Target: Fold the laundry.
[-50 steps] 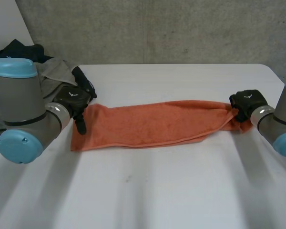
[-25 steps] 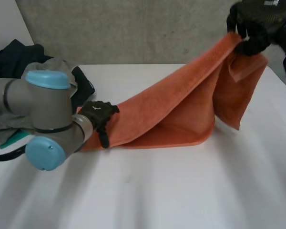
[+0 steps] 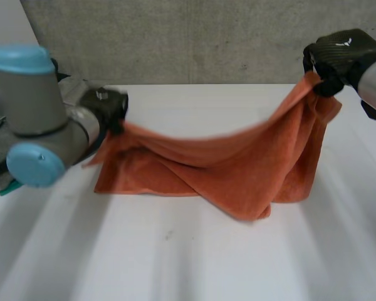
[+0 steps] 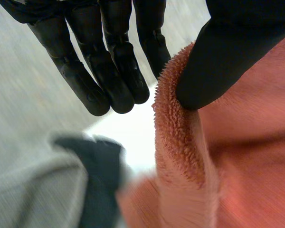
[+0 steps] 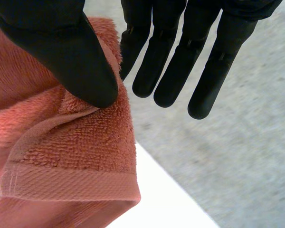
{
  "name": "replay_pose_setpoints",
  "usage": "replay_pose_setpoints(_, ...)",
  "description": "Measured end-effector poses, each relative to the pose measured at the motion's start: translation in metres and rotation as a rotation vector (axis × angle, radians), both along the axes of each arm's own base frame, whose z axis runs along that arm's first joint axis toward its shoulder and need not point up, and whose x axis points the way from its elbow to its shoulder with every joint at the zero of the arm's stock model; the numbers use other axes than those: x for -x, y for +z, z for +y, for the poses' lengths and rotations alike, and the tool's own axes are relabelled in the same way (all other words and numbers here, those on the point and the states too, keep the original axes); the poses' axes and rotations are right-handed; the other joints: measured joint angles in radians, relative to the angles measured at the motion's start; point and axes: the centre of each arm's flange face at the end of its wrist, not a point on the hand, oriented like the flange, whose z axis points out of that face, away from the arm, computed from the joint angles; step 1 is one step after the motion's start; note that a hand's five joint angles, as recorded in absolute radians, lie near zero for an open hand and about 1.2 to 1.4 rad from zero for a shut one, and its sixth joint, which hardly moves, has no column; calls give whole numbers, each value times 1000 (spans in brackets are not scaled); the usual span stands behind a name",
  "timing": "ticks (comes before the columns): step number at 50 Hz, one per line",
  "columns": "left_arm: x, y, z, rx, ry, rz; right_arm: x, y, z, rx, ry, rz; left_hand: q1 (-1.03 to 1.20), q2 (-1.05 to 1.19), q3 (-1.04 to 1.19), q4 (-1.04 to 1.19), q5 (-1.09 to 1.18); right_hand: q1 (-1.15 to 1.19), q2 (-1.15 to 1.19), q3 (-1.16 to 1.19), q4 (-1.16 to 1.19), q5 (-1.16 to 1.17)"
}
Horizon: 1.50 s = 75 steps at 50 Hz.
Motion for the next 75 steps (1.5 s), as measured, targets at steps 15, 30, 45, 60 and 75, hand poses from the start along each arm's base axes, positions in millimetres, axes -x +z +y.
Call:
replay_pose_setpoints(15, 0, 209, -44, 910, 138, 331, -23, 109, -67, 905, -80, -425, 0, 1, 0, 1, 0, 62, 0, 4, 3, 34)
replay_pose_setpoints(30, -8, 135, -19, 598, 9, 239, -6, 11, -61, 355, -16, -210, 0, 1, 0, 1, 0, 62, 0, 4, 4, 34)
replay_pose_setpoints(45, -18, -63, 28, -25, -45, -44, 23, -158, -24, -261, 50, 22, 0, 1, 0, 1, 0, 62, 0, 4, 4, 34)
replay_pose_setpoints(60, -17, -83, 22, -84, -58, -127, 38, -176, -27, -448, -161, -157, 0, 1, 0, 1, 0, -450, -539, -553, -566, -540)
replay_pose_setpoints(75, -20, -67, 5, -54, -25, -88, 32, -202, -33, -404, -130, 7, 0, 1, 0, 1, 0, -552, -645, -659, -667, -622)
